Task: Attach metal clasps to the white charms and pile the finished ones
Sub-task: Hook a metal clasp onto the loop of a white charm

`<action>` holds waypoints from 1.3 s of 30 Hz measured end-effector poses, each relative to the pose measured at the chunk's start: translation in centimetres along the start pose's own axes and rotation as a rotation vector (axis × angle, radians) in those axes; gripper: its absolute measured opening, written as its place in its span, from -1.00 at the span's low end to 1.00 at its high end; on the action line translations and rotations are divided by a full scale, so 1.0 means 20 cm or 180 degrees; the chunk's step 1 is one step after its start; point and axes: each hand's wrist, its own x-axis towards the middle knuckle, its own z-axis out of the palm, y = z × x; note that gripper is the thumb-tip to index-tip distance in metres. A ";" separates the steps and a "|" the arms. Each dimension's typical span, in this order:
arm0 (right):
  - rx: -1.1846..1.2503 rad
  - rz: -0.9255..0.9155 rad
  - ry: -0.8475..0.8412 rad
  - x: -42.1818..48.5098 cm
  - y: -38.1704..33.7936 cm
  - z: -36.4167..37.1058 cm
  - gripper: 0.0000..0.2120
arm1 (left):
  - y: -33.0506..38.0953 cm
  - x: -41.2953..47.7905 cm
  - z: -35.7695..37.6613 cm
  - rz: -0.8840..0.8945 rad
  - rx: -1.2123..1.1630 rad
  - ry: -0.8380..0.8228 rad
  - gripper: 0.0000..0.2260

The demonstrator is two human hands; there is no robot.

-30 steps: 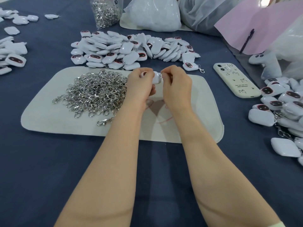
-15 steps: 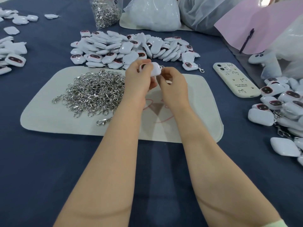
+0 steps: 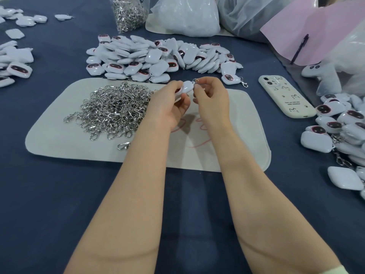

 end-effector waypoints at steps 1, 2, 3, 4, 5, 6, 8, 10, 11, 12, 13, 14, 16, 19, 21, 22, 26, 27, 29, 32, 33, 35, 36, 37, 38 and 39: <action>0.0043 0.0019 0.0010 0.00 0.00 0.00 -0.89 | 0.00 0.00 0.00 -0.0020 -0.0042 -0.0029 -0.91; 0.0082 0.0033 0.0009 0.00 0.00 0.00 -0.87 | 0.00 -0.01 0.00 -0.0047 -0.0081 -0.0068 -0.90; 0.0102 0.0041 0.0000 0.00 0.00 0.00 -0.86 | 0.00 -0.01 0.01 -0.0080 -0.0110 -0.0109 -0.89; 0.0090 0.0031 -0.0014 0.00 0.00 0.00 -0.87 | 0.00 -0.02 0.01 -0.0108 -0.0137 -0.0140 -0.89; 0.0019 -0.0002 -0.0037 0.00 0.00 0.00 -0.89 | 0.00 -0.02 0.01 -0.0124 -0.0168 -0.0158 -0.89; -0.0093 -0.0043 -0.0068 0.00 0.00 0.00 -0.90 | 0.01 -0.02 0.00 -0.0127 -0.0204 -0.0167 -0.89; -0.0242 -0.0104 -0.0124 0.00 0.00 0.00 -0.88 | 0.01 -0.02 0.00 -0.0123 -0.0274 -0.0174 -0.90; -0.0193 -0.0101 -0.0127 0.00 0.01 0.00 -0.86 | 0.01 -0.02 -0.01 -0.0122 -0.0322 -0.0197 -0.89; -0.0130 -0.0092 -0.0098 0.00 0.01 0.00 -0.87 | 0.01 -0.02 -0.01 -0.0126 -0.0334 -0.0215 -0.88; -0.0068 -0.0093 -0.0050 0.00 0.01 0.00 -0.88 | 0.00 -0.02 0.00 -0.0129 -0.0333 -0.0231 -0.87; -0.0019 -0.0102 0.0008 0.00 0.01 0.00 -0.88 | 0.00 -0.03 0.00 -0.0127 -0.0319 -0.0243 -0.86; 0.0020 -0.0113 0.0066 0.00 0.01 0.00 -0.88 | 0.00 -0.03 0.00 -0.0119 -0.0296 -0.0249 -0.86; 0.0062 -0.0117 0.0176 0.00 0.00 0.00 -0.88 | -0.01 -0.03 0.00 -0.0064 -0.0165 -0.0198 -0.89; -0.0032 -0.0169 0.0299 0.00 0.00 0.00 -0.85 | -0.01 -0.02 0.01 0.0139 0.0305 0.0040 -0.96; -0.0149 -0.0245 0.0329 0.00 0.00 -0.01 -0.86 | -0.02 -0.02 0.01 0.0291 0.0515 0.0085 -0.96; -0.0222 -0.0292 0.0341 0.00 0.00 -0.01 -0.86 | -0.02 -0.02 0.01 0.0350 0.0580 0.0079 -0.95; -0.0650 -0.0545 0.0310 0.00 0.01 -0.02 -0.88 | -0.01 -0.02 0.01 0.0586 0.0993 0.0081 -0.89; -0.0748 -0.0609 0.0297 0.00 0.01 -0.02 -0.88 | -0.01 -0.02 0.00 0.0723 0.1187 0.0093 -0.88; -0.0930 -0.0709 0.0272 0.00 0.00 -0.03 -0.87 | -0.01 -0.02 0.00 0.1152 0.1653 0.0076 -0.86; -0.1211 -0.0787 0.0241 0.00 0.01 -0.04 -0.86 | 0.00 -0.01 0.01 0.2022 0.2499 -0.0066 -0.84; -0.1301 -0.0808 0.0216 0.01 0.01 -0.04 -0.85 | 0.00 -0.02 0.01 0.2258 0.2794 -0.0140 -0.84; -0.1472 -0.0832 0.0136 0.01 0.02 -0.05 -0.83 | -0.01 -0.02 0.00 0.2561 0.3273 -0.0261 -0.83; -0.1543 -0.0821 0.0091 0.01 0.02 -0.05 -0.82 | -0.01 -0.02 0.00 0.2619 0.3410 -0.0305 -0.82; -0.1576 -0.0796 0.0054 0.01 0.02 -0.04 -0.82 | -0.01 -0.02 -0.01 0.2651 0.3481 -0.0320 -0.82; -0.1554 -0.0763 0.0035 0.01 0.02 -0.04 -0.82 | -0.01 -0.02 -0.01 0.2670 0.3492 -0.0290 -0.82; -0.1479 -0.0731 0.0038 0.01 0.02 -0.04 -0.82 | -0.02 -0.01 0.00 0.2653 0.3402 -0.0218 -0.82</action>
